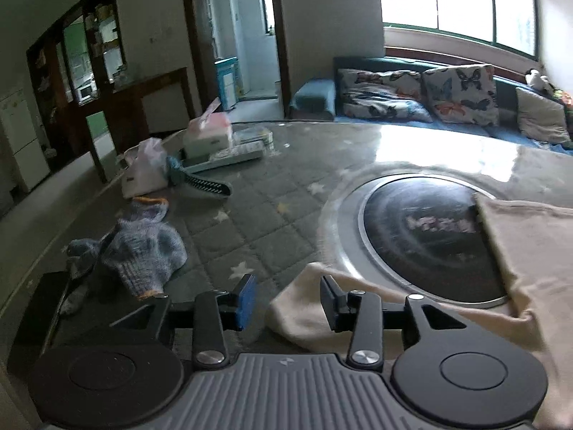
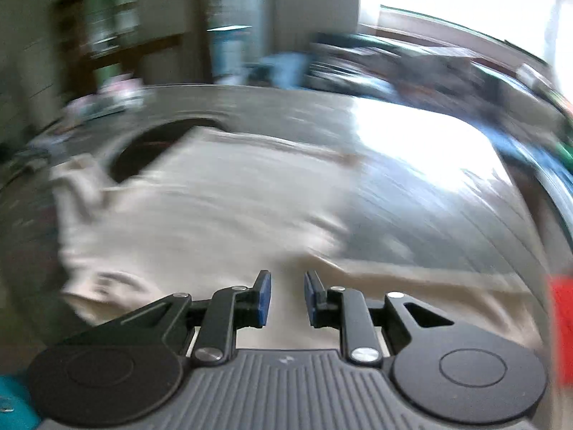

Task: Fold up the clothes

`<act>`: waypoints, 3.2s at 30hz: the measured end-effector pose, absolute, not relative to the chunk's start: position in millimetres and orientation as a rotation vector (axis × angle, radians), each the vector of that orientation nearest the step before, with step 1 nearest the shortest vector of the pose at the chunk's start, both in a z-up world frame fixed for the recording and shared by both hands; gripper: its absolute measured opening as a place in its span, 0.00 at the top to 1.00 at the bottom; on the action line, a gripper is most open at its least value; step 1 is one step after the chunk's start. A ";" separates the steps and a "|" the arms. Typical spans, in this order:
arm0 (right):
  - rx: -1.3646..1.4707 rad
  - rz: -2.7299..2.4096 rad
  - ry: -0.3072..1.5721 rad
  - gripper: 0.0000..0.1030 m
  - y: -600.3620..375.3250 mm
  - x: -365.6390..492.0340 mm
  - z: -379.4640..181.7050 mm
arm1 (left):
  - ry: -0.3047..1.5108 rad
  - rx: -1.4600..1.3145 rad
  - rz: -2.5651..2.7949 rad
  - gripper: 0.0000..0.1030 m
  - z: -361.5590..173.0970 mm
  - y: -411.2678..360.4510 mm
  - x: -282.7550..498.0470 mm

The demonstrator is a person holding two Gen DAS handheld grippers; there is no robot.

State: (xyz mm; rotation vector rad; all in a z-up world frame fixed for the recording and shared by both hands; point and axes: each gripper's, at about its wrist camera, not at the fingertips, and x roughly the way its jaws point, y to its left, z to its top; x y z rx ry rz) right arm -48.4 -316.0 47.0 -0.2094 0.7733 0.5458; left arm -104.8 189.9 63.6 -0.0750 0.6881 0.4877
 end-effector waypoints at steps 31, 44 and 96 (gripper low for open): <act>0.068 0.045 0.751 0.66 -474.5 -1.6 -0.3 | 0.782 0.107 -0.135 0.57 38.9 -48.9 -51.2; 0.133 0.095 0.626 0.96 -473.8 -22.8 40.6 | 0.798 0.142 -0.238 0.47 27.1 -90.5 -45.7; -0.291 0.646 0.793 0.92 -275.4 -61.0 46.9 | 0.663 -0.022 -0.074 0.42 69.4 32.1 -91.3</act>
